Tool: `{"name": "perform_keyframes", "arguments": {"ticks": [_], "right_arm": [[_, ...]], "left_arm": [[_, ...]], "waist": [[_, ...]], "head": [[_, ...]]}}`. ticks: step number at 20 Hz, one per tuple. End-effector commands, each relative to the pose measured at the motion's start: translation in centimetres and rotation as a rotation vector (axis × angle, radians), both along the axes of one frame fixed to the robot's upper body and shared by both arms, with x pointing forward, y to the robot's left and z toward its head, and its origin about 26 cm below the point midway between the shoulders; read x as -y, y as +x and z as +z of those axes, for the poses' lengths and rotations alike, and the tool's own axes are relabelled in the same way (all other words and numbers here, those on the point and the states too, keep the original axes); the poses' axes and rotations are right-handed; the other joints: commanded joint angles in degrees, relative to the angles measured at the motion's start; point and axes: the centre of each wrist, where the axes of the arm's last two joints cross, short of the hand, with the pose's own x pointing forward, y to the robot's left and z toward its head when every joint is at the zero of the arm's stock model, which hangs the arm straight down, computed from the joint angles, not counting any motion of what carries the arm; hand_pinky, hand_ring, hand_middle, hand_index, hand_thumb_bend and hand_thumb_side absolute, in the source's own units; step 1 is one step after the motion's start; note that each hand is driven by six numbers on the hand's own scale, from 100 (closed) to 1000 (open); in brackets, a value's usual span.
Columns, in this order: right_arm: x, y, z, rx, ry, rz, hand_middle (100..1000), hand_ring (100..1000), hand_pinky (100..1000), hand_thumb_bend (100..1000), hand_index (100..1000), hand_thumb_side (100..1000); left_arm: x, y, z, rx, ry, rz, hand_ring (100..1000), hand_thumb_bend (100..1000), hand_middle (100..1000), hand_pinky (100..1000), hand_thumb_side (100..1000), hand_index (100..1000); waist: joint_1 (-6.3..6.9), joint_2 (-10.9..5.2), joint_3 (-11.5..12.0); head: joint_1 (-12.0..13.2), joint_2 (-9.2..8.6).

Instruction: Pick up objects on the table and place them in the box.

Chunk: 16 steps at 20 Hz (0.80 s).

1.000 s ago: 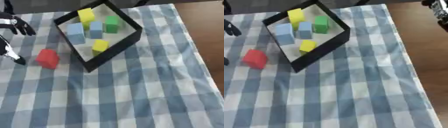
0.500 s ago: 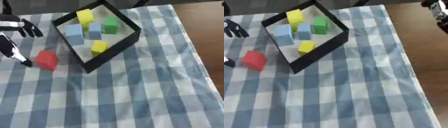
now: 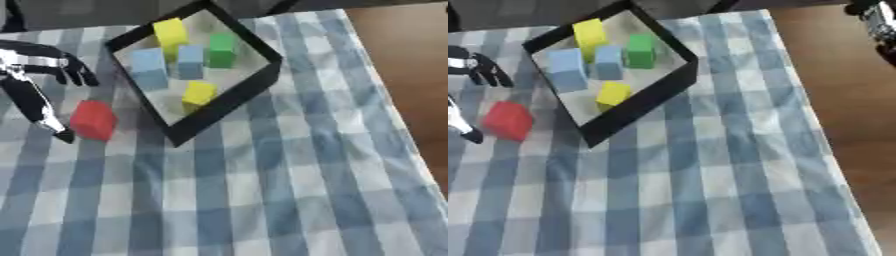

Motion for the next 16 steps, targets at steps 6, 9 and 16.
{"name": "perform_keyframes", "arguments": {"ticks": [6, 9, 16], "right_arm": [[0.2, -0.2, 0.5, 0.017, -0.013, -0.011, 704, 770, 906, 100, 753, 531], [0.2, -0.2, 0.4, 0.015, -0.013, -0.012, 704, 770, 907, 100, 753, 531], [0.3, -0.2, 0.4, 0.015, -0.015, -0.014, 705, 770, 907, 100, 754, 530]], "left_arm": [[0.2, 1.2, -0.3, 0.065, 0.063, -0.021, 843, 754, 819, 821, 177, 873], [0.2, 1.6, -0.8, 0.068, 0.067, -0.026, 837, 703, 811, 817, 163, 868], [0.5, 1.5, -0.1, 0.122, 0.010, -0.029, 706, 184, 618, 717, 100, 691]], "waist": [[-0.06, -0.35, -0.16], [-0.08, -0.27, -0.15], [-0.17, -0.21, -0.18]], "head": [[0.52, -0.81], [0.63, -0.84], [0.60, -0.70]]}}
